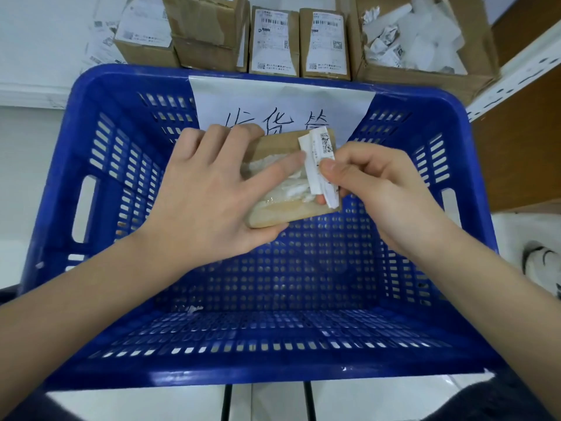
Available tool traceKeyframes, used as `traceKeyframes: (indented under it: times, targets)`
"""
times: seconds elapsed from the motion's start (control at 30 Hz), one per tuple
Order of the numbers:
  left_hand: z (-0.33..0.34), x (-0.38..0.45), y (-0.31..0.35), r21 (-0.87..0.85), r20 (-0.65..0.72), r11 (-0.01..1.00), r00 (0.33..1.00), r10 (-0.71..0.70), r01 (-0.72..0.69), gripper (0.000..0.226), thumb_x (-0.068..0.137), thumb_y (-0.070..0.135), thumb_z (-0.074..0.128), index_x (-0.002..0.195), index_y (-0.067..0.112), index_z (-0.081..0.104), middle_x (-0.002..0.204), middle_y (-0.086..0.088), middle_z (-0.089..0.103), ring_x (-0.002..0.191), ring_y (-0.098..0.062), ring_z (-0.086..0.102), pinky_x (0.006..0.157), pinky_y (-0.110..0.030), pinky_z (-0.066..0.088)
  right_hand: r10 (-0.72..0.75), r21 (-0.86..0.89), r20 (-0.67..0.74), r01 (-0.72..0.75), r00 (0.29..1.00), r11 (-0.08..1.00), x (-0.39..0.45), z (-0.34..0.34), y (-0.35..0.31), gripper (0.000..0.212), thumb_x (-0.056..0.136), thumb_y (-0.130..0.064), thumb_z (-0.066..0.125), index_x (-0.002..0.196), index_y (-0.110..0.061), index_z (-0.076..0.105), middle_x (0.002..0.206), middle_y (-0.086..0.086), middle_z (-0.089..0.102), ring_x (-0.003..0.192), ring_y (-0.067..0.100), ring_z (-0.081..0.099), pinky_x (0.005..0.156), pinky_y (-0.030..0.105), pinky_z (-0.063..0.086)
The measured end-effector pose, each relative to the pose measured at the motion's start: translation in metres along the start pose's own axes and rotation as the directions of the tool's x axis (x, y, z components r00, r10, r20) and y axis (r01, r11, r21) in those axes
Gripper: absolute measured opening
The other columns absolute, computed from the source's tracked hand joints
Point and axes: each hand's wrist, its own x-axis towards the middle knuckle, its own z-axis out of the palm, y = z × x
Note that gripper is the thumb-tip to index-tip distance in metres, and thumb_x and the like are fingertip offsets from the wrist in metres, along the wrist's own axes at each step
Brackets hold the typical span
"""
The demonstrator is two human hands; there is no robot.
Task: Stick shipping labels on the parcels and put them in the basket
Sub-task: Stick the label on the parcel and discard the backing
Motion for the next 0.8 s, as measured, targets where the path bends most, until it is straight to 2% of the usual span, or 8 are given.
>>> traceKeyframes:
  times: [0.13,0.23,0.37,0.43,0.5,0.57,0.7,0.8]
  targets:
    - [0.001,-0.001,0.001,-0.107,0.022,0.991,0.997,-0.074,0.076,0.078,0.072,0.066,0.056,0.136,0.024,0.04,0.118,-0.017,0.056,0.095,-0.034,0.055,0.08,-0.043,0.036,0.074,0.276,-0.005,-0.07,0.997,0.959,-0.003,-0.002,0.002,0.02,0.087,-0.01,0.054,0.07,-0.001,0.053,0.068,0.014,0.048,0.057,0.009,0.051,0.061,0.014,0.046]
    - [0.0,0.001,-0.002,-0.183,0.048,0.977,0.994,-0.102,0.11,0.085,0.068,0.068,0.058,0.136,0.022,0.037,0.12,-0.015,0.055,0.099,-0.034,0.055,0.082,-0.044,0.037,0.156,0.522,0.009,-0.138,0.988,0.842,-0.002,-0.006,0.002,0.017,0.08,-0.016,0.055,0.067,-0.007,0.048,0.063,0.005,0.043,0.056,0.009,0.046,0.06,0.017,0.045]
    - [-0.001,0.002,-0.007,-0.149,0.03,0.987,0.998,-0.062,0.066,0.08,0.071,0.067,0.056,0.135,0.021,0.043,0.119,-0.016,0.055,0.099,-0.033,0.053,0.082,-0.042,0.035,0.181,0.607,0.042,-0.17,0.982,0.776,0.002,-0.007,0.007,0.024,0.08,-0.011,0.058,0.056,-0.012,0.053,0.059,0.001,0.047,0.063,0.013,0.042,0.066,0.022,0.04]
    - [-0.001,0.001,-0.008,-0.137,0.033,0.989,0.998,-0.055,0.059,0.078,0.071,0.067,0.056,0.133,0.021,0.044,0.118,-0.017,0.055,0.098,-0.033,0.053,0.081,-0.043,0.035,0.177,0.44,0.007,-0.162,0.984,0.883,0.005,-0.011,0.005,0.026,0.083,-0.011,0.056,0.057,-0.011,0.056,0.059,0.001,0.052,0.061,0.012,0.049,0.063,0.021,0.043]
    - [0.0,0.0,-0.008,-0.114,0.043,0.992,0.998,-0.05,0.054,0.077,0.071,0.066,0.055,0.133,0.022,0.043,0.118,-0.018,0.056,0.096,-0.034,0.055,0.082,-0.043,0.035,0.078,0.022,-0.112,-0.076,0.991,0.997,0.006,-0.016,0.001,0.026,0.09,-0.008,0.055,0.066,-0.003,0.059,0.06,0.005,0.056,0.06,0.011,0.054,0.063,0.019,0.045]
    - [0.001,-0.001,-0.007,-0.083,0.055,0.995,0.997,-0.049,0.054,0.079,0.07,0.065,0.054,0.135,0.022,0.041,0.117,-0.017,0.056,0.095,-0.034,0.055,0.082,-0.043,0.033,-0.072,-0.295,-0.179,0.016,0.981,0.955,0.007,-0.017,0.0,0.018,0.09,-0.009,0.061,0.076,0.002,0.061,0.062,0.008,0.06,0.058,0.009,0.054,0.061,0.015,0.045]
    - [0.003,-0.001,-0.001,-0.066,0.086,0.997,0.996,-0.036,0.042,0.082,0.07,0.065,0.051,0.137,0.018,0.044,0.116,-0.016,0.056,0.094,-0.034,0.055,0.081,-0.043,0.034,-0.171,-0.501,-0.243,0.028,0.955,0.865,0.004,-0.011,0.01,0.011,0.084,-0.014,0.067,0.075,-0.008,0.063,0.063,-0.008,0.06,0.058,0.004,0.054,0.061,0.018,0.044]
    - [0.004,-0.001,0.001,-0.05,0.103,0.998,0.994,-0.028,0.033,0.081,0.07,0.064,0.05,0.135,0.016,0.046,0.116,-0.016,0.056,0.093,-0.035,0.056,0.08,-0.044,0.035,-0.246,-0.623,-0.287,0.015,0.926,0.782,0.003,-0.007,0.014,0.01,0.082,-0.02,0.067,0.075,-0.015,0.062,0.063,-0.013,0.06,0.06,0.009,0.056,0.064,0.036,0.051]
